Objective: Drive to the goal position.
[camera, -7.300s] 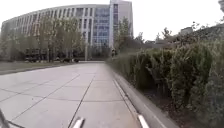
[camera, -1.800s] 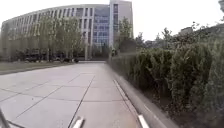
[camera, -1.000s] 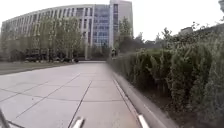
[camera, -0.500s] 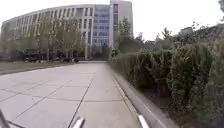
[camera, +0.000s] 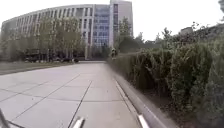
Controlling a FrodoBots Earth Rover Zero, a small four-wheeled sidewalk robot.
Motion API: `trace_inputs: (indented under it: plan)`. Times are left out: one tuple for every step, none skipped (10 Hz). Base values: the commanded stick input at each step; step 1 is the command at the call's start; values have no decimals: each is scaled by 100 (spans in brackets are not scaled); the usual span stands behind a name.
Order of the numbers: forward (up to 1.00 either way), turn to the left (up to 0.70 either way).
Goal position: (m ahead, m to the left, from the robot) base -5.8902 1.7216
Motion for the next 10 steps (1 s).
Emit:
trace_inputs:
  plan:
    - [4,0]
    - [4,0]
    - [4,0]
    - [4,0]
    - [4,0]
    - [4,0]
    - [4,0]
    - [4,0]
    - [4,0]
    - [4,0]
